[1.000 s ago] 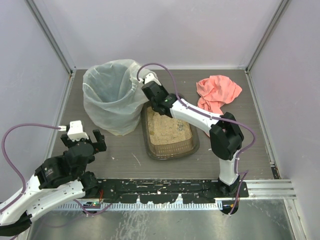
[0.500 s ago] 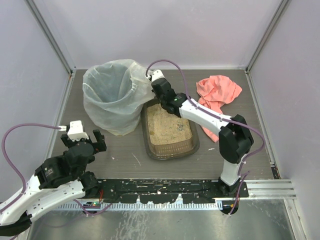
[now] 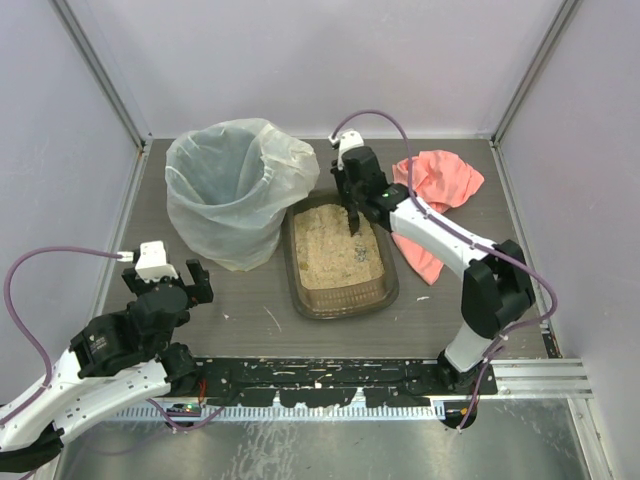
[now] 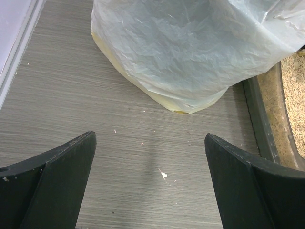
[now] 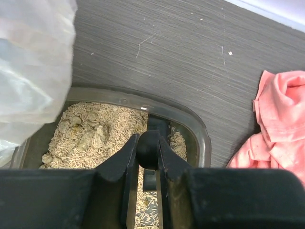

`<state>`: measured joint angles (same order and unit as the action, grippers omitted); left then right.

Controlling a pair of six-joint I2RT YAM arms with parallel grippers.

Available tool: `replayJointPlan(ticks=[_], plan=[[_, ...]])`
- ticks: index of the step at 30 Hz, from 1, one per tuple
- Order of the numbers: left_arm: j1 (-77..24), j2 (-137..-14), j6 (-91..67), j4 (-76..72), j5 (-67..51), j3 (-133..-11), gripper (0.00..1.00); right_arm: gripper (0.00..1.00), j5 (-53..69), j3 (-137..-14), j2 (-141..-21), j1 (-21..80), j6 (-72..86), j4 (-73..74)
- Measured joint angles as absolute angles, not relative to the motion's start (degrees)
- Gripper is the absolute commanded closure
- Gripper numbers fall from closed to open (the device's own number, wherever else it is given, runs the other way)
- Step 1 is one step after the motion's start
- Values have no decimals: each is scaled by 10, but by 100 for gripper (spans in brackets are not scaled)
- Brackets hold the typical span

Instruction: Clean the litter box

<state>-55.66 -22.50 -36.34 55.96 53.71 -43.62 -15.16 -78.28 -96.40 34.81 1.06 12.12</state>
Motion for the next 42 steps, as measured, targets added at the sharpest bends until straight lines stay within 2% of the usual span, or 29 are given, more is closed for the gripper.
replayJointPlan(ticks=[8,18,42], plan=[[-557,-228,-363,559,536,-436,2,99,-24,-716,-915,260,90,79],[-557,-229,-359,559,535,-435,2,99,79,-635,-903,182,181,-20],[-557,-233,-351,555,531,-433,3,100,167,-492,-907,151,347,-222]])
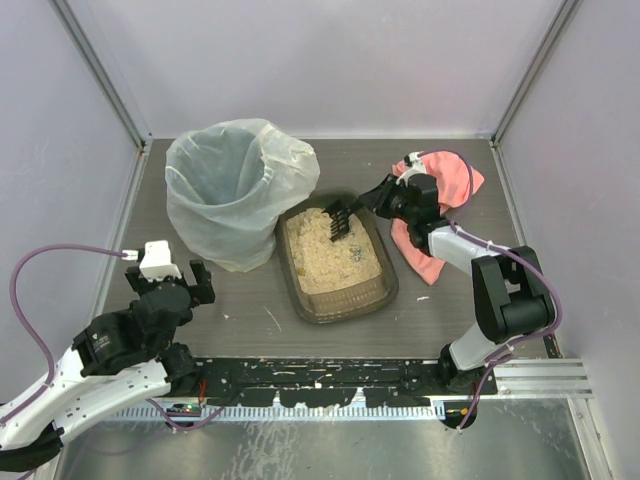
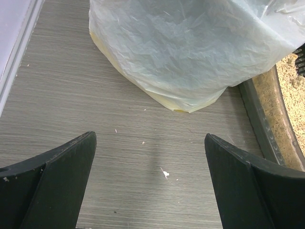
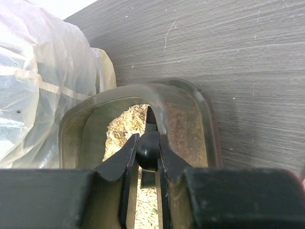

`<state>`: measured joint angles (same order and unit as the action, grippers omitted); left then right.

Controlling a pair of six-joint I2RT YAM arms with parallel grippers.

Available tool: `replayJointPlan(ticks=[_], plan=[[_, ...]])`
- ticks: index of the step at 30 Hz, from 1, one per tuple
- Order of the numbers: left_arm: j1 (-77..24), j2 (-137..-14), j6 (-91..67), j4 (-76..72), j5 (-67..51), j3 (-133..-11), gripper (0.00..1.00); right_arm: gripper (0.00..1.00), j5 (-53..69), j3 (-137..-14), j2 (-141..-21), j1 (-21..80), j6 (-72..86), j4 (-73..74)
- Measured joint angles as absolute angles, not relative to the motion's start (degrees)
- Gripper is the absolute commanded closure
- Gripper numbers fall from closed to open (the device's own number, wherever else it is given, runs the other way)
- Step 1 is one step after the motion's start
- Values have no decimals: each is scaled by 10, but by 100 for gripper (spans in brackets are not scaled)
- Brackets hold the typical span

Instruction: Clean the litter box

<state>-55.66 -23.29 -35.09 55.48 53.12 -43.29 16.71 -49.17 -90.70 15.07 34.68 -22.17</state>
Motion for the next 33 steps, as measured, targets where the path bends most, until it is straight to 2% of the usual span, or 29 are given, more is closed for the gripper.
replayJointPlan(ticks=[21,33], plan=[[-557,-233,-351,553,531,-433,3,99,213,-428,-839,110,418,-236],[-557,-234,-351,551,531,-433,2,99,279,-363,-767,57,462,-264]])
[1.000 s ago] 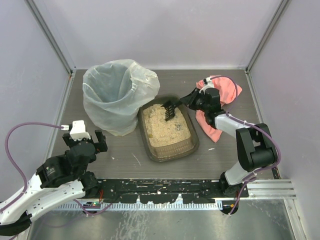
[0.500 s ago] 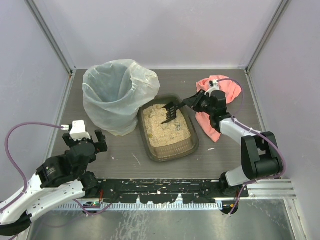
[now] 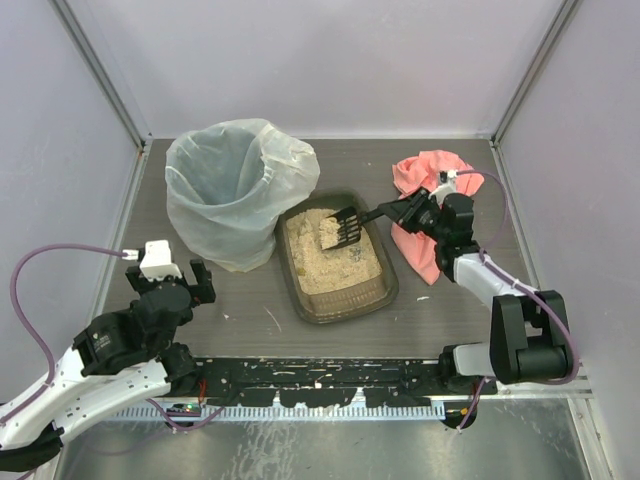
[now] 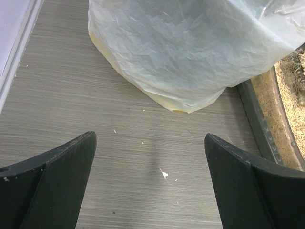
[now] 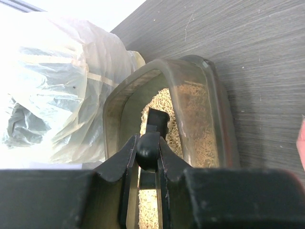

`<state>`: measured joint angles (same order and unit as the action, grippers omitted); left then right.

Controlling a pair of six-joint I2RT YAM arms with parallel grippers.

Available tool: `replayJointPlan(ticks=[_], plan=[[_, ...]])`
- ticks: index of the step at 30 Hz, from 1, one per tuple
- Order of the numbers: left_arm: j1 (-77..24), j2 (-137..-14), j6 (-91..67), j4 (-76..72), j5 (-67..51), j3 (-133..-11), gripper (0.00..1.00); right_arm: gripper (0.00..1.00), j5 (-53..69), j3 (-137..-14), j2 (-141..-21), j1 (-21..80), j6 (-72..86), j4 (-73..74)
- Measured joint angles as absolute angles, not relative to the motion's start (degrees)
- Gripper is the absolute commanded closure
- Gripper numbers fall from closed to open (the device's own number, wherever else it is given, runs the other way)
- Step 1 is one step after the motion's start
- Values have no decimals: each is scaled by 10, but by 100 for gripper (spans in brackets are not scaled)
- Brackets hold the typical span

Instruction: Clean the litter box

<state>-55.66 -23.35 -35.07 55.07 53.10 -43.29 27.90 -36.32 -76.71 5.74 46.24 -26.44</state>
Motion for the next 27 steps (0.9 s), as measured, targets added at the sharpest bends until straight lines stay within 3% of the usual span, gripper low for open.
replayJointPlan(ticks=[12,17,27], plan=[[-557,-245,-350,549,529,-433,3,99,334,-263,-761,18,605,-414],[-557,-247,-350,546,528,-433,2,99,364,-253,-813,14,654,-498],[-557,-255,-350,546,527,-433,2,100,363,-223,-816,-8,682,-548]])
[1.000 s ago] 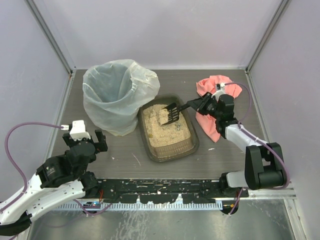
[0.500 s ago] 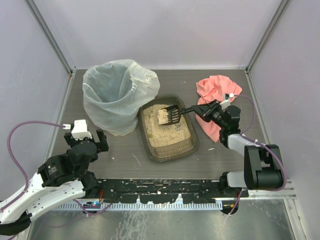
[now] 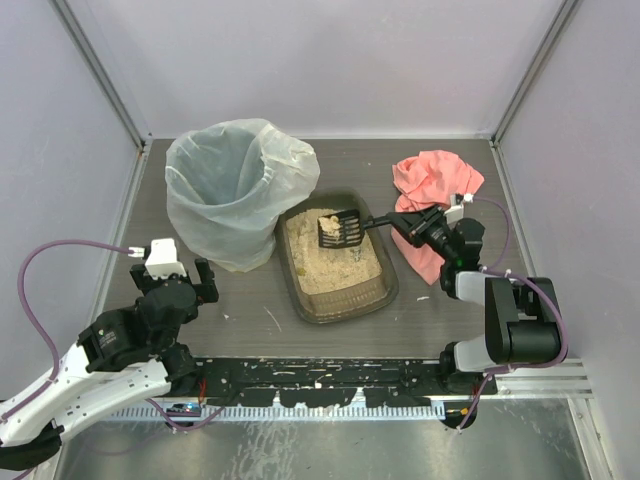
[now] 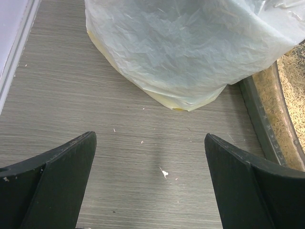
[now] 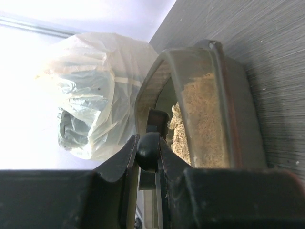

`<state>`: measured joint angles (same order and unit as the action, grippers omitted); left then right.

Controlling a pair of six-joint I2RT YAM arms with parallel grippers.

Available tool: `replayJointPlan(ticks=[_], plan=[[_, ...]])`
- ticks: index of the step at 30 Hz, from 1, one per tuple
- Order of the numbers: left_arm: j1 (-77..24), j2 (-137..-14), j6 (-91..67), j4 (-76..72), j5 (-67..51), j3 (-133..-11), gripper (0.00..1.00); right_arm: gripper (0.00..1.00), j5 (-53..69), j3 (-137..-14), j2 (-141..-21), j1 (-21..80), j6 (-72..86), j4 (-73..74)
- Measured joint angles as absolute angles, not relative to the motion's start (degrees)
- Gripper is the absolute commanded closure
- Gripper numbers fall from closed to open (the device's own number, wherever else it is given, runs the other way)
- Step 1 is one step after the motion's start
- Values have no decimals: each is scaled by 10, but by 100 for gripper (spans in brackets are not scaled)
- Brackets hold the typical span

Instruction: Clean the litter box

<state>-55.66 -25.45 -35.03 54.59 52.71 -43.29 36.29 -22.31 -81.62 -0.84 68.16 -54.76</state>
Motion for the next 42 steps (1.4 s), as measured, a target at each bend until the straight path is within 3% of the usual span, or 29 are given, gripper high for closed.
replayJointPlan(ticks=[42], plan=[[-557,-255,-348,538,527,-433,2,99,359,-195,-726,-34,651,-560]])
